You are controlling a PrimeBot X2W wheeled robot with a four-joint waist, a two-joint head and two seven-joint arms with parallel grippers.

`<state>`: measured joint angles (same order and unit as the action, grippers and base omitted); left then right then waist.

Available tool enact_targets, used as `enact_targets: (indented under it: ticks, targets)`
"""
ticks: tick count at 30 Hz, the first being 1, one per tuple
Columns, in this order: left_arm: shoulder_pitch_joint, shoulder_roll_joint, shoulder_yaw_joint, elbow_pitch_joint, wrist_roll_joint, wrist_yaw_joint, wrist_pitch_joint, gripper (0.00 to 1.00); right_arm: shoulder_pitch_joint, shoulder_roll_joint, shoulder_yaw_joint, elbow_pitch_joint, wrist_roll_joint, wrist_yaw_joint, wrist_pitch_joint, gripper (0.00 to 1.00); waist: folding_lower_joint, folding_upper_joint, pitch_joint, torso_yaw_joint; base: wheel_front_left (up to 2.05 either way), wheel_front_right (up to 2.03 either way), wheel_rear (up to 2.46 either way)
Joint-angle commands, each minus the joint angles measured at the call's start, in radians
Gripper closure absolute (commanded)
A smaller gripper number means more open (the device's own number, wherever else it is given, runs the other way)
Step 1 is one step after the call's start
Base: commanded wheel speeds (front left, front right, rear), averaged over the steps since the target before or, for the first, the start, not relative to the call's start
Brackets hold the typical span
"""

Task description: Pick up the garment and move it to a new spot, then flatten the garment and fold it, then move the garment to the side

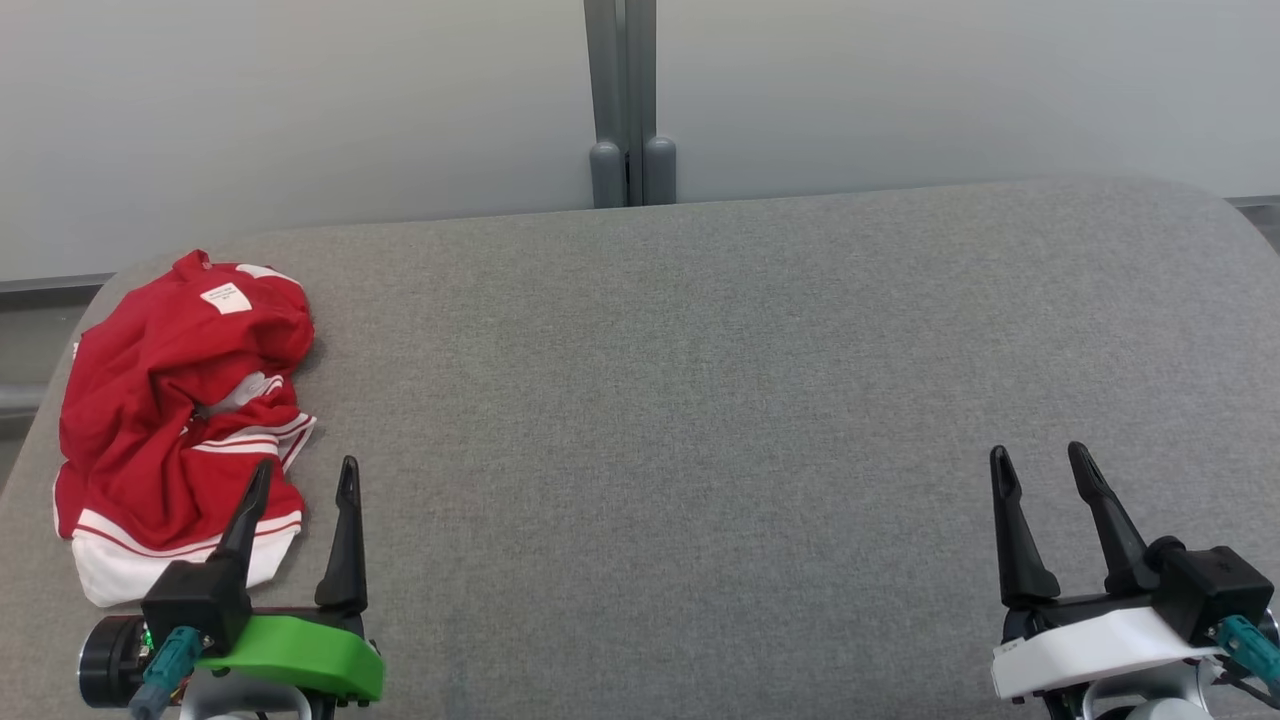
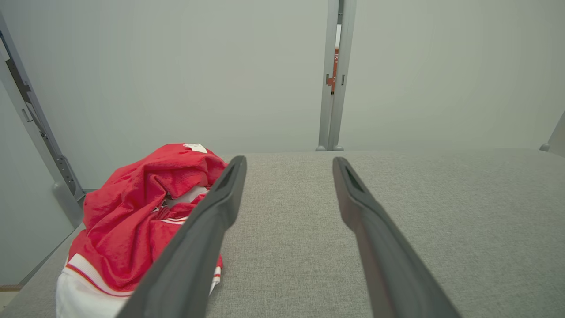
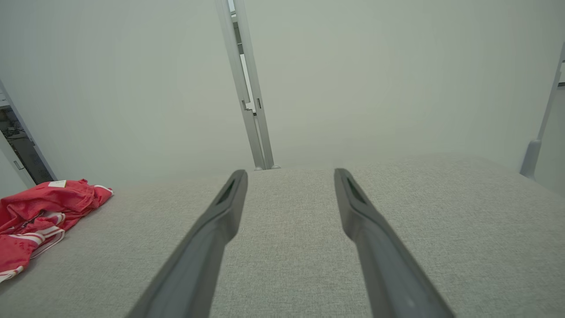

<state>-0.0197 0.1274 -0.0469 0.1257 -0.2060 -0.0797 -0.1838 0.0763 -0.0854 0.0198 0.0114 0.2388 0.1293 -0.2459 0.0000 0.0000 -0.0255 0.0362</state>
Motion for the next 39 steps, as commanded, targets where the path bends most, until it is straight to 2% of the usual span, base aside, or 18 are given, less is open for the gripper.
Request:
enact_targets:
  ticks: [1,6,24,32,39]
  targets:
    - [0.018,0.008,0.003,-0.007,-0.013,-0.003,0.006,0.00,0.009,-0.003,-0.003,-0.005,0.007,0.003,0.004,0.00,0.0000,0.0000,0.000,0.000,0.00,0.00,0.00]
    - [0.018,0.011,-0.002,-0.011,-0.018,-0.003,0.020,0.00,0.010,0.004,-0.010,-0.010,0.051,0.003,0.019,0.00,0.0000,0.0000,0.002,0.001,0.00,0.00,0.00]
    - [0.019,0.021,-0.015,-0.012,-0.031,0.011,0.022,0.00,0.018,0.005,-0.009,-0.007,0.059,0.003,0.031,0.00,0.0000,0.0000,0.003,0.012,0.00,0.00,0.00]
    - [0.024,0.038,-0.003,-0.015,-0.035,0.027,0.025,0.00,0.021,0.009,-0.002,-0.001,0.067,0.003,0.039,0.00,0.0000,0.0000,-0.002,0.052,0.00,0.00,0.00]
    - [0.035,0.057,0.008,-0.021,-0.036,0.038,0.033,0.00,0.023,0.012,0.013,0.006,0.072,0.003,0.041,0.00,0.0000,0.0000,-0.003,0.117,0.00,0.00,0.00]
